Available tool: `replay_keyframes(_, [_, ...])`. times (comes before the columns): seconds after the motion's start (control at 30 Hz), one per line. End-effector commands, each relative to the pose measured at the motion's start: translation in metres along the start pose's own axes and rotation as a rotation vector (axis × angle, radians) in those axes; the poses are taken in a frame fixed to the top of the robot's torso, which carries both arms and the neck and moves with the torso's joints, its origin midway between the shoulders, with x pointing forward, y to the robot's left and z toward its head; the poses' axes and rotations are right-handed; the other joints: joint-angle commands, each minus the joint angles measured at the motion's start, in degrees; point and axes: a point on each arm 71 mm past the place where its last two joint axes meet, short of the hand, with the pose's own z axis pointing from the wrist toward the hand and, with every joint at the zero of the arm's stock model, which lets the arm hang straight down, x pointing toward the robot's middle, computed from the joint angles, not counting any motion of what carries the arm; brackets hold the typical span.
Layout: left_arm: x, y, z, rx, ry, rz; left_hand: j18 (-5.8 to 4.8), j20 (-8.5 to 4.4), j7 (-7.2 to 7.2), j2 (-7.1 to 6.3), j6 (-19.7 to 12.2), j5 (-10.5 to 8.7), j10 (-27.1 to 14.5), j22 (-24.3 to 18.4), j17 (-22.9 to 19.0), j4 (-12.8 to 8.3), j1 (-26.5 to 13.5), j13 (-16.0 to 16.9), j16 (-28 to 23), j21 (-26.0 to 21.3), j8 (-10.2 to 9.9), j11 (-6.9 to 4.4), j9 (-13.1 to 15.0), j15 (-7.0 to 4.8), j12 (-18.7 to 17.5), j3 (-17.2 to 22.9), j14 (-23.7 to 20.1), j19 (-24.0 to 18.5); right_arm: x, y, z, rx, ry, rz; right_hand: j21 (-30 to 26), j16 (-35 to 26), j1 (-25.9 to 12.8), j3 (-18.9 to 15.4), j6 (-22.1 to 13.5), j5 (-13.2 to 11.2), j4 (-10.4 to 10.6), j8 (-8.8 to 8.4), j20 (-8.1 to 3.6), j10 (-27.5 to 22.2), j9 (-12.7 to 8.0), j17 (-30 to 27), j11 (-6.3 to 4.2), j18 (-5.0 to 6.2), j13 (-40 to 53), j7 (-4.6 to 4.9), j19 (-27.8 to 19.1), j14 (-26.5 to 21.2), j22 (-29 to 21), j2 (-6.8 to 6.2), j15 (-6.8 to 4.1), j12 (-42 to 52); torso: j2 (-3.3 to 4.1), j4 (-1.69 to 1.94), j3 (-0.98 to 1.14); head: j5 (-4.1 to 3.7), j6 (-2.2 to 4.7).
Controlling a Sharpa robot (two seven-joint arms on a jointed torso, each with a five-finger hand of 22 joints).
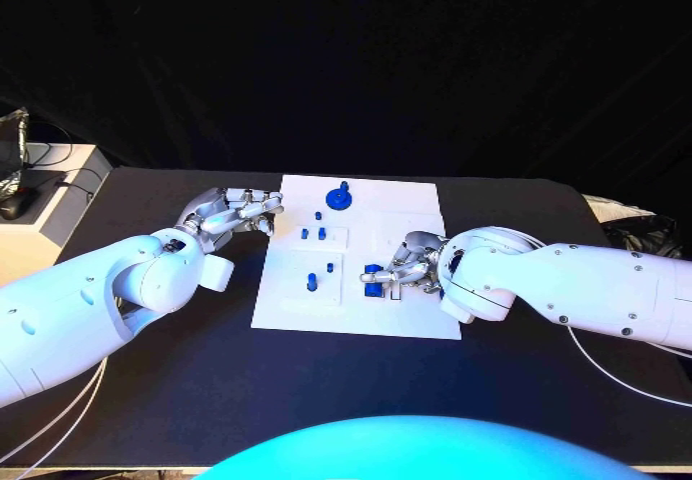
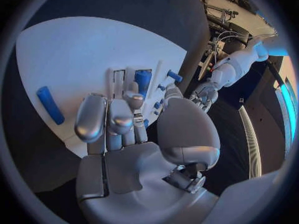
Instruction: Assemble the parts on the task board
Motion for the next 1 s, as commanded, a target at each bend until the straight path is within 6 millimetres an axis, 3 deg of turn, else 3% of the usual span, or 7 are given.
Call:
replay_keyframes(0.03, [0.002, 0.0, 0.0, 0.005, 0.017, -0.006, 0.81, 0.22, 0.01, -0.04, -0.35, -0.16, -0.41, 0.1, -0.05, -0.03, -0.41, -0.08, -0.32, -0.33, 0.23, 0.17, 0.04, 0.34, 0.23, 0.24, -0.15, 0.26, -0.002, 0.001, -0.001, -0.047, -0.019, 0.003, 0.19, 0.06, 1.43, -1.37, 0.09, 0.79, -5.24, 0.98, -0.04, 0.08, 0.71, 0.14, -0.46, -0.81, -0.01, -0.21, -0.02, 0.07, 7.78, 3.6, 0.02, 0.16, 0.0, 0.05, 0.03, 0.07, 0.11])
replay_keyframes(0.13, [0.002, 0.0, 0.0, 0.006, 0.016, -0.006, 0.81, 0.22, 0.01, -0.04, -0.35, -0.16, -0.41, 0.1, -0.05, -0.03, -0.41, -0.08, -0.32, -0.33, 0.23, 0.17, 0.04, 0.34, 0.23, 0.24, -0.15, 0.26, -0.005, -0.002, -0.004, -0.079, -0.036, 0.027, 0.62, 0.21, 4.17, 1.28, 0.09, -0.62, -9.26, 1.85, -0.14, 0.37, 1.39, 0.29, -0.49, -0.87, 0.37, -0.4, 0.08, 0.04, 7.88, 4.72, -0.08, 0.92, 0.02, 0.0, 0.02, 0.07, 0.09])
replay_keyframes(0.37, [0.002, 0.0, 0.0, 0.013, 0.012, -0.006, 0.83, 0.24, 0.01, -0.03, -0.37, -0.15, -0.45, 0.19, -0.07, -0.04, -0.33, -0.08, -0.34, -0.56, 0.27, 0.17, 0.05, 0.35, 0.25, 0.22, -0.15, 0.34, -0.017, -0.012, -0.014, -0.152, -0.074, 0.101, 1.57, 0.76, 7.74, 3.4, 0.26, 1.71, -15.28, 2.63, -0.32, 1.18, 2.2, 0.75, -0.82, -1.01, 1.63, -0.76, 0.25, 0.1, 8.08, 6.52, -0.32, 3.23, -0.07, -0.1, 0.06, 0.06, 0.16])
replay_keyframes(0.53, [0.002, 0.0, 0.0, 0.021, 0.009, -0.006, 0.82, 0.23, -0.02, -0.03, -0.31, -0.13, -0.37, 0.21, -0.07, -0.1, -0.25, -0.07, -0.35, -0.58, 0.3, 0.13, 0.05, 0.32, 0.3, 0.25, -0.16, 0.34, -0.026, -0.026, -0.022, -0.164, -0.084, 0.119, 1.83, 1.0, 10.38, 5.32, 0.22, 0.88, -18.12, 2.7, -0.48, 1.51, 2.37, 1.05, -1.06, -1.11, 2.3, -1.11, 0.21, 0.08, 8.11, 7.86, -0.48, 4.31, -0.05, -0.16, 0.05, -0.4, 0.45])
replay_keyframes(0.67, [0.002, 0.0, 0.0, 0.026, 0.01, -0.007, 0.82, 0.23, -0.02, -0.03, -0.31, -0.13, -0.37, 0.21, -0.07, -0.1, -0.25, -0.07, -0.35, -0.58, 0.3, 0.13, 0.05, 0.32, 0.3, 0.25, -0.16, 0.34, -0.033, -0.04, -0.025, -0.134, -0.091, 0.108, 1.72, 0.92, 10.15, 6.14, -1.02, 3.1, -18.74, 0.96, -0.44, 1.35, 1.06, 0.98, -0.66, -1.12, 2.35, -0.31, 0.1, 0.05, 8.07, 8.05, -0.25, 4.12, -0.08, -0.15, 0.05, -0.73, 0.45])
replay_keyframes(0.73, [0.003, 0.0, -0.001, 0.028, 0.01, -0.008, 0.81, 0.23, -0.06, -0.03, -0.24, -0.15, -0.28, 0.25, -0.07, -0.08, -0.32, -0.07, -0.36, -0.61, 0.33, 0.1, 0.05, 0.31, 0.34, 0.22, -0.18, 0.34, -0.037, -0.049, -0.026, -0.107, -0.094, 0.098, 1.88, 0.95, 9.27, 6.7, 0.13, 3.24, -19.1, -2.32, 0.02, 1.35, -2.76, 1.0, -0.18, -0.93, 2.49, 0.32, 0.13, 0.03, 8.1, 7.93, 0.14, 4.07, -0.09, -0.12, 0.03, -0.96, 0.34])
replay_keyframes(1.0, [0.004, 0.003, -0.003, 0.026, 0.013, -0.011, 0.81, 0.23, -0.06, -0.03, -0.24, -0.15, -0.28, 0.25, -0.07, -0.08, -0.32, -0.07, -0.36, -0.61, 0.33, 0.1, 0.05, 0.31, 0.34, 0.22, -0.18, 0.34, -0.05, -0.082, -0.031, 0.003, -0.093, 0.012, 2.98, 1.61, 7.87, 8.38, 0.89, 5.91, -19.38, -2.62, 0.42, 1.98, -14.94, 1.86, 0.16, -0.77, 3.08, 1.09, 0.22, 0.06, 8.3, 8.36, 0.47, 4.11, -0.03, -0.17, 0.09, -1.54, 0.34])
